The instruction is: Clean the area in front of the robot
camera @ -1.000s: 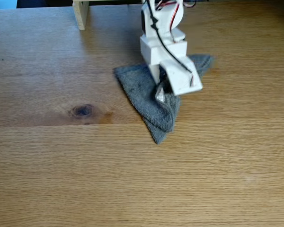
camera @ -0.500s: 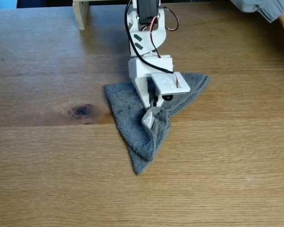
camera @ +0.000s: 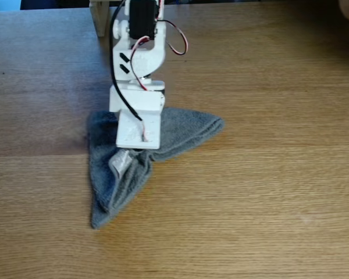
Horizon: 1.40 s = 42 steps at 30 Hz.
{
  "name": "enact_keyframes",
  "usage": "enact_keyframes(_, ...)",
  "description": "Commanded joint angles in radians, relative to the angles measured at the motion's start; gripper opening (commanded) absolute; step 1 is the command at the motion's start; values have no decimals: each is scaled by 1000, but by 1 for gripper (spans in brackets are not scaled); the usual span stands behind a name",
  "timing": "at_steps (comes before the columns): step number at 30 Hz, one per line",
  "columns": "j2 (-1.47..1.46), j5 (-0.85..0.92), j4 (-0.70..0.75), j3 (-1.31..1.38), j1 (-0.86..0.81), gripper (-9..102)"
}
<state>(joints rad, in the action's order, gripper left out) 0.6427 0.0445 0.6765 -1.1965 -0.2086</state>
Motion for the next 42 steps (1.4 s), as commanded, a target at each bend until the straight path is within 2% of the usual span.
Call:
enact_keyframes(1, 178, -9, 133, 38, -54, 0)
enact_keyframes(9, 480, -87, 538, 6, 175, 0)
enact_keyframes(14, 617, -95, 569, -37, 291, 0)
enact_keyframes(18, 675, -60, 511, -72, 279, 0)
enact_keyframes(24, 779, 66, 494, -109, 78, 0)
enact_keyframes(29, 910, 144, 577, -176, -178, 0)
enact_keyframes(32, 992, 167, 673, -249, -336, 0)
enact_keyframes(37, 1134, 262, 795, -454, -557, 0)
enact_keyframes(42, 1207, 351, 733, -741, -673, 0)
